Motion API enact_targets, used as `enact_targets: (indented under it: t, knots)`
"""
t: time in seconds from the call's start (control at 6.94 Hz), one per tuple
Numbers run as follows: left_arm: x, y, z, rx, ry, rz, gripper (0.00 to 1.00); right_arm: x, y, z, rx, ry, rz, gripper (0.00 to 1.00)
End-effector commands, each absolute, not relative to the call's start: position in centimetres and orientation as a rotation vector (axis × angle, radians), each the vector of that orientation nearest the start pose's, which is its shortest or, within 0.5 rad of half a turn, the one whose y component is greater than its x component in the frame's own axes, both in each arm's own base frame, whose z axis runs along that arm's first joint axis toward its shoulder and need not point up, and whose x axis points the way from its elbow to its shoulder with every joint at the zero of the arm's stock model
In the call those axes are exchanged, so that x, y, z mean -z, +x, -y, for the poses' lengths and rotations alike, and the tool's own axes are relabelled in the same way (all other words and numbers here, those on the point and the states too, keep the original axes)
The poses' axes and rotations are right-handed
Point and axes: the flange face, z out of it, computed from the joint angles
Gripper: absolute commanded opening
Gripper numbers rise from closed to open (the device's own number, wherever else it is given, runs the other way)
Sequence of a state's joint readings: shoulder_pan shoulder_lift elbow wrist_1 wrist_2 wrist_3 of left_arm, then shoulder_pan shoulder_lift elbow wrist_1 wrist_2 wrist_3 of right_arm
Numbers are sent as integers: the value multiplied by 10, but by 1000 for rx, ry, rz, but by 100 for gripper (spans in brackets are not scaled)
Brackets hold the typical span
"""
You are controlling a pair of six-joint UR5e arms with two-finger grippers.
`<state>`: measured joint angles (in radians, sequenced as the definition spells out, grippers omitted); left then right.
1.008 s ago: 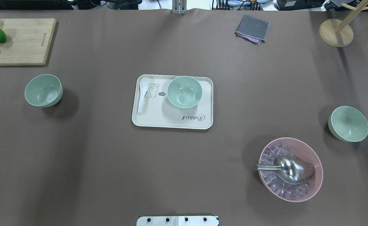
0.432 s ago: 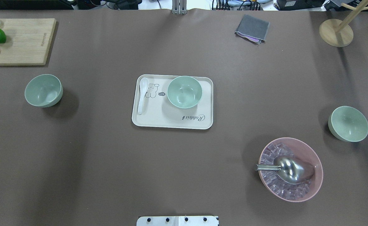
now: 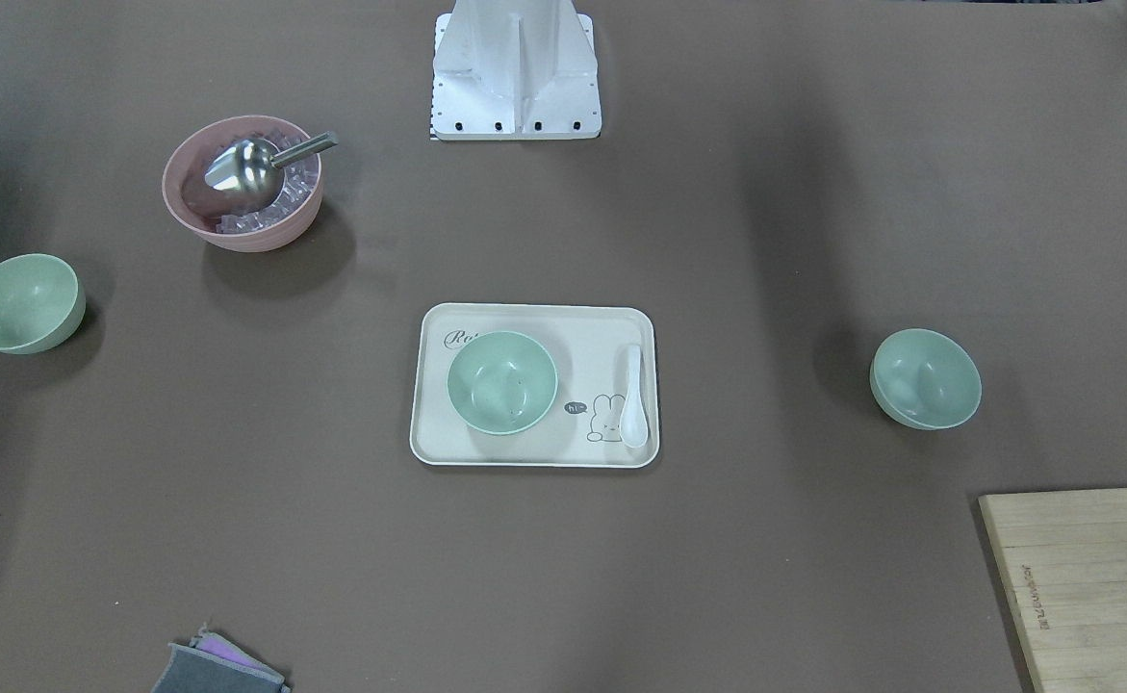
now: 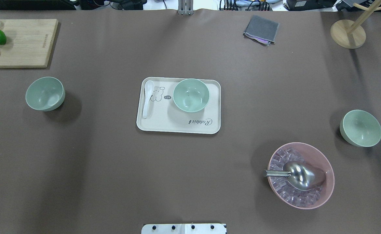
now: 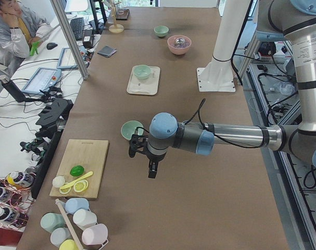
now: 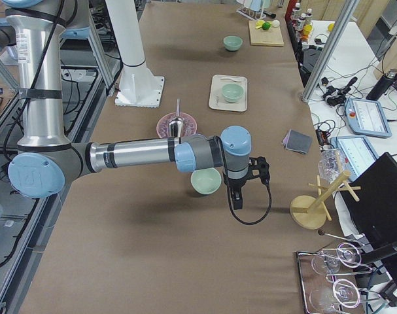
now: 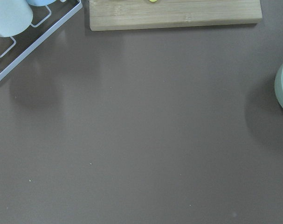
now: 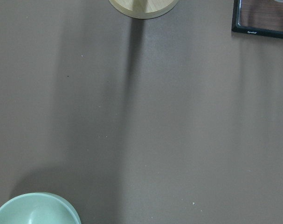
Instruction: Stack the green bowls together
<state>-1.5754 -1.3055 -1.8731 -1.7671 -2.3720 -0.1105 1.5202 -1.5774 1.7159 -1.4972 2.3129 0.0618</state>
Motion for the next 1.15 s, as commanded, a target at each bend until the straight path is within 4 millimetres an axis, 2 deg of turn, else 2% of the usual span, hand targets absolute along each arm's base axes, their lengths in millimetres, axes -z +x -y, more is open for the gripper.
enact_targets:
  t: [0.0, 1.01]
  knots:
    - [-602, -64, 393, 14, 179, -807, 98, -583, 41, 501, 64, 161, 750, 100]
    - [-600, -62, 398, 17, 181, -812, 98, -583, 34, 502, 71, 155, 750, 100]
